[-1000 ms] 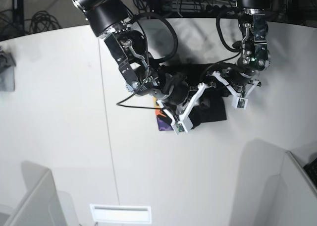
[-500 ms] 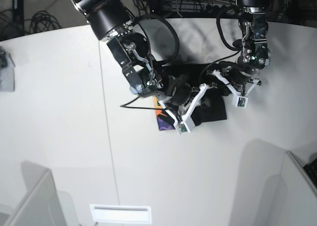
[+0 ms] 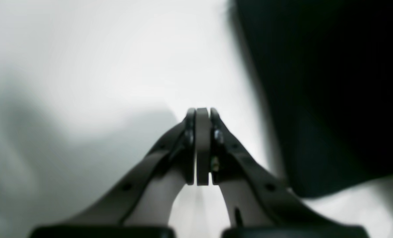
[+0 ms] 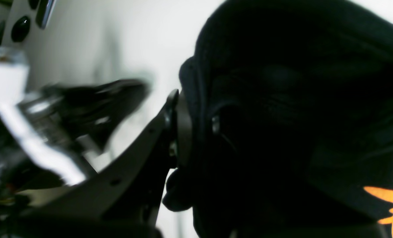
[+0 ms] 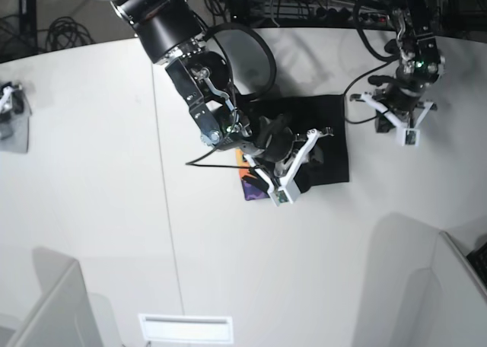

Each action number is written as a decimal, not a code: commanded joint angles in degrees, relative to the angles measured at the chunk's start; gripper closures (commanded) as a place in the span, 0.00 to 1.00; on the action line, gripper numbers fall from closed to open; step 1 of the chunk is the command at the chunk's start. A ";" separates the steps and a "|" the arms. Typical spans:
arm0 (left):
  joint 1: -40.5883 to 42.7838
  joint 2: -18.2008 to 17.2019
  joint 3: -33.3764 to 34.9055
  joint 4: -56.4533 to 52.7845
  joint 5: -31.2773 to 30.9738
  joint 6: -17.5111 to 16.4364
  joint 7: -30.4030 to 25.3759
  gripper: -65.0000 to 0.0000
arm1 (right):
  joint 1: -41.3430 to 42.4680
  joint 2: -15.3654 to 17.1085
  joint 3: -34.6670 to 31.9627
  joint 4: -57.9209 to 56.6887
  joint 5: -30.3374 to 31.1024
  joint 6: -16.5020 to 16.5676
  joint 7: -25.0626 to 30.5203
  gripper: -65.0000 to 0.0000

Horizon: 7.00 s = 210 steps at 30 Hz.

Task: Fold the T-shirt properly
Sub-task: 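Hold the folded bundle with the right gripper while the left arm withdraws, then release the right gripper and move the left gripper to the bundle's edge, then grasp the bundle edge with the left gripper and flip it over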

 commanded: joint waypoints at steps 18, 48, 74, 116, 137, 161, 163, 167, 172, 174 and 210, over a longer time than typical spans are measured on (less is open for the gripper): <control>13.59 -1.03 -23.55 6.24 -18.38 -4.82 -1.41 1.00 | 1.36 -1.19 -2.74 0.14 4.96 -2.16 1.09 1.00; 13.76 -1.03 -23.37 6.15 -18.38 -4.82 -1.41 1.00 | 3.20 -1.11 -3.01 -4.78 5.32 -2.24 5.48 1.00; 14.55 -2.70 -23.55 6.59 -18.47 -4.82 -1.41 1.00 | 8.30 -1.28 -15.75 -7.24 9.27 -2.16 9.26 0.47; 14.64 -2.70 -28.65 6.77 -18.73 -4.82 -1.41 1.00 | 7.86 5.31 -5.20 -7.42 3.91 -2.07 5.84 1.00; 12.80 -2.18 -17.22 11.25 -18.99 -4.90 3.87 1.00 | 8.57 2.32 -11.36 2.87 9.10 -2.07 3.90 1.00; -3.73 -2.09 -3.59 -7.39 -37.37 -4.55 3.96 0.11 | -5.24 15.95 6.49 13.15 9.45 -1.89 4.08 1.00; -5.31 -2.09 -2.19 -9.23 -37.28 -4.55 3.96 0.11 | -6.47 15.95 8.69 14.21 9.45 -1.89 3.99 1.00; -8.57 -2.09 1.77 -12.84 -37.28 -2.44 3.96 0.11 | -7.87 16.04 11.32 15.88 9.45 -1.89 3.90 1.00; -10.68 -2.09 6.69 -17.50 -37.28 1.95 3.78 0.11 | -9.98 16.13 13.52 18.78 9.45 -1.89 3.90 1.00; -10.77 -2.09 7.66 -18.47 -37.28 1.95 3.69 0.11 | -10.86 16.21 14.49 19.92 9.45 -1.89 3.90 1.00; -30.63 -21.69 55.48 -10.20 -12.05 -2.00 13.63 1.00 | -34.51 15.77 52.03 24.05 9.36 7.87 4.25 1.00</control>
